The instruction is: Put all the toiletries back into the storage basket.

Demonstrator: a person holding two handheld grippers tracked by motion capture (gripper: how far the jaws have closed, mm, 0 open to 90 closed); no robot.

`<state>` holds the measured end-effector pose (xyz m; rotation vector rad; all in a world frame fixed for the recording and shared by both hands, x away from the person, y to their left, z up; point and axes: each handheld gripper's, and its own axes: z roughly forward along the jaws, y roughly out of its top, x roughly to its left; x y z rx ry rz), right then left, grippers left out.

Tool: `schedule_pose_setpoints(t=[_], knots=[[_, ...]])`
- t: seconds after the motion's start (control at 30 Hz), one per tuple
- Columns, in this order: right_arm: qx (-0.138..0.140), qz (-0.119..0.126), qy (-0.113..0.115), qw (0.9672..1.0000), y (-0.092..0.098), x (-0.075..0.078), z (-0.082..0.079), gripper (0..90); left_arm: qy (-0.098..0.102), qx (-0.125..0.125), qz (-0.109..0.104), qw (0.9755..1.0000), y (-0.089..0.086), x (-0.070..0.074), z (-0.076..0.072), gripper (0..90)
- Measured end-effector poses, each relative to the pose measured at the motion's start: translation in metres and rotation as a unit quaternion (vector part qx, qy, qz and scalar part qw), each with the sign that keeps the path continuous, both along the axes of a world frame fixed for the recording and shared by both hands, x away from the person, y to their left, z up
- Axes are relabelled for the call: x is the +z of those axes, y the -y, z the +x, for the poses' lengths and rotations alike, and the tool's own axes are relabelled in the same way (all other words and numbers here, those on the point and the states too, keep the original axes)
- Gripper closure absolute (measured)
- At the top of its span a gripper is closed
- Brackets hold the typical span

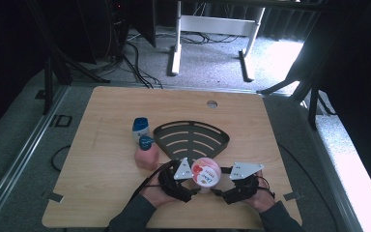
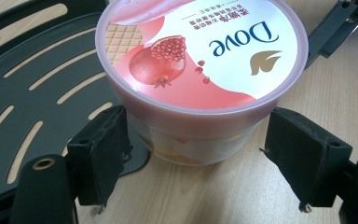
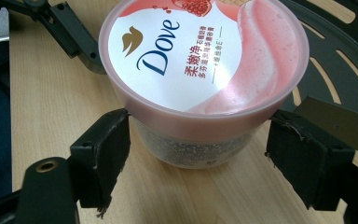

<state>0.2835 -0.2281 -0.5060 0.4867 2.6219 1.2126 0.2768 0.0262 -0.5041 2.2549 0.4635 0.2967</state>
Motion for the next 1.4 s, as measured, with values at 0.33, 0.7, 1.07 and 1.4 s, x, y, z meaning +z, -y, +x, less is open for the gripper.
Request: schedule_pose_setpoints(t=[0.33, 0.7, 1.07, 1.4], knots=[[0.000, -0.003, 0.002, 1.0000, 0.000, 0.004, 0.004, 21.0, -0.002, 0.005, -0.001, 1.0000, 0.001, 0.002, 0.004, 22.2], [0.002, -0.009, 0.003, 1.0000, 0.002, 0.008, 0.011, 21.0, -0.008, 0.008, -0.005, 0.9999, 0.004, 0.004, 0.010, 22.2], [0.003, -0.013, 0.005, 0.9999, 0.003, 0.011, 0.018, 20.5, -0.002, 0.014, 0.002, 0.9999, 0.007, 0.009, 0.015, 22.2], [-0.001, -0.005, 0.009, 1.0000, 0.004, 0.017, 0.025, 19.6, 0.002, 0.018, -0.006, 0.9998, 0.008, 0.014, 0.021, 22.2]])
